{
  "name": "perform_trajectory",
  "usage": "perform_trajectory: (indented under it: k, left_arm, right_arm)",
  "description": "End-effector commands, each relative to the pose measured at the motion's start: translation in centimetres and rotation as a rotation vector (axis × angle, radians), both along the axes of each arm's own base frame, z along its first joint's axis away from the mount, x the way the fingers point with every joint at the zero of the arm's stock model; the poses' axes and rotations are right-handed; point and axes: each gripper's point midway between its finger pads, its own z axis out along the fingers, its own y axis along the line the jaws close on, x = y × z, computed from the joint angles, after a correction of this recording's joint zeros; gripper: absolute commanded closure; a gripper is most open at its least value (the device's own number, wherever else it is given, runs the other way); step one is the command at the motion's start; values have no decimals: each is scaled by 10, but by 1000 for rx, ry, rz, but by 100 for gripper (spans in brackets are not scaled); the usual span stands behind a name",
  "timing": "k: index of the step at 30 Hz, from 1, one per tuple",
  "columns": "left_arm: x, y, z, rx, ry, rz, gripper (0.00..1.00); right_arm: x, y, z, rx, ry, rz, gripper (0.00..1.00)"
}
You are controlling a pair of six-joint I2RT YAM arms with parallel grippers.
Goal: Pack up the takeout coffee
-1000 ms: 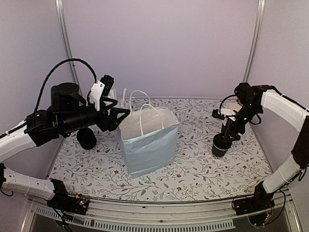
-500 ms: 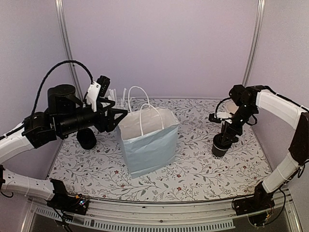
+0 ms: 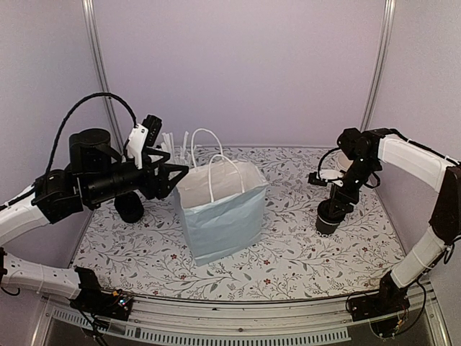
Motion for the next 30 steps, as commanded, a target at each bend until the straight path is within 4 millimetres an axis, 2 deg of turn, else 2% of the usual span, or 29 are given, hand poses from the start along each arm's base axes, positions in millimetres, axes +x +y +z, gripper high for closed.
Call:
perform_trajectory:
  k: [1,10,16,25,30]
  left_arm:
    - [4,5,-1,-14,-2,22,26]
    - [3,6,-3,-17,-1,25,27]
    - [3,5,-5,-20,2,20,26]
    - [3,5,-4,-23,1,18,26]
    - [5,6,0,-15,-5,29,26]
  right_arm:
    - [-5,-1,-13,-31,34,-7,25]
    - [-12,-3,-23,-87,27,-2,21]
    - [-14,-1,-22,-99,11,1,20]
    - [-16,-4,-20,-114,8,-11,33]
    - [-13,2,6,-70,-34,-4,40]
